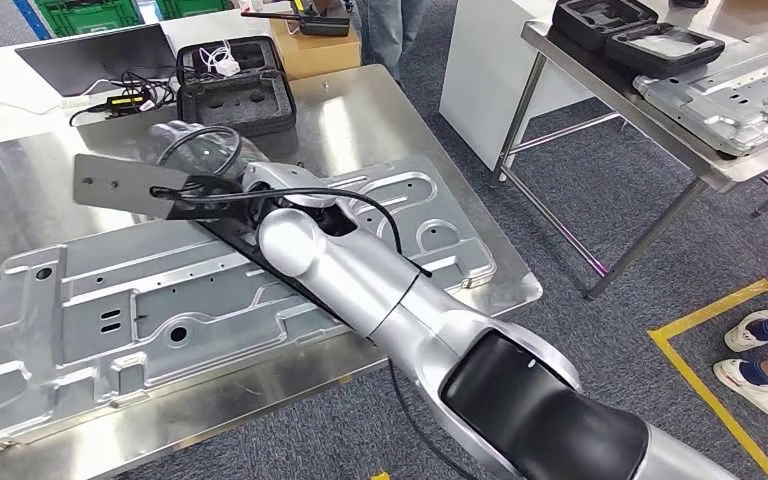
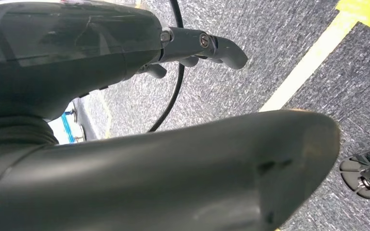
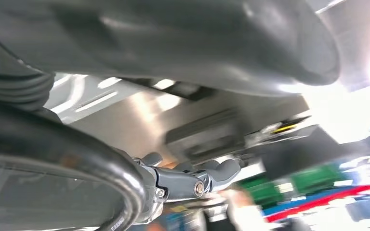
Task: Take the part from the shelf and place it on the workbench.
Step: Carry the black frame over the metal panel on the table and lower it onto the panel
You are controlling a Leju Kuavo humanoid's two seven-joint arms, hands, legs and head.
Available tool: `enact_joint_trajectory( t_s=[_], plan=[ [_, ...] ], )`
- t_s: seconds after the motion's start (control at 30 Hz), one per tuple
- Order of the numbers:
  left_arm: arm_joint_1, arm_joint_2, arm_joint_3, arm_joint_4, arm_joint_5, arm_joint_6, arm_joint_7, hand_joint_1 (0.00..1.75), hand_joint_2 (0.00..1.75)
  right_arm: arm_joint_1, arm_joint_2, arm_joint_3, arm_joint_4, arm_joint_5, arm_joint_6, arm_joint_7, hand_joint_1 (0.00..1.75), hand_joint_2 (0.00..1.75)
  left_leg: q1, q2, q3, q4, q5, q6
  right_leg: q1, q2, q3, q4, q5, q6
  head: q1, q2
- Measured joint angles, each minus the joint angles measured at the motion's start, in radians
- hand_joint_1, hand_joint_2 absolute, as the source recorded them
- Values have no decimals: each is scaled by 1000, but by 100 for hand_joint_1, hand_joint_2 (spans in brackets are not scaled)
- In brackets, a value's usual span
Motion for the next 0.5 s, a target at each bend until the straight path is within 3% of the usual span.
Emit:
enact_joint_trajectory(
  t_s=[0.3, 0.5],
  plan=[
    [4, 1, 25, 0, 29, 3, 0, 0, 0, 80, 11, 211, -366, -181, 80, 21, 0, 0, 0, 0, 0, 0, 0, 0, 0, 0, 0, 0, 0, 0, 0, 0],
    [7, 1, 43, 0, 39, 12, 0, 0, 0, 157, -5, 292, -541, -265, 78, 11, 0, 0, 0, 0, 0, 0, 0, 0, 0, 0, 0, 0, 0, 0, 0, 0]
  ],
)
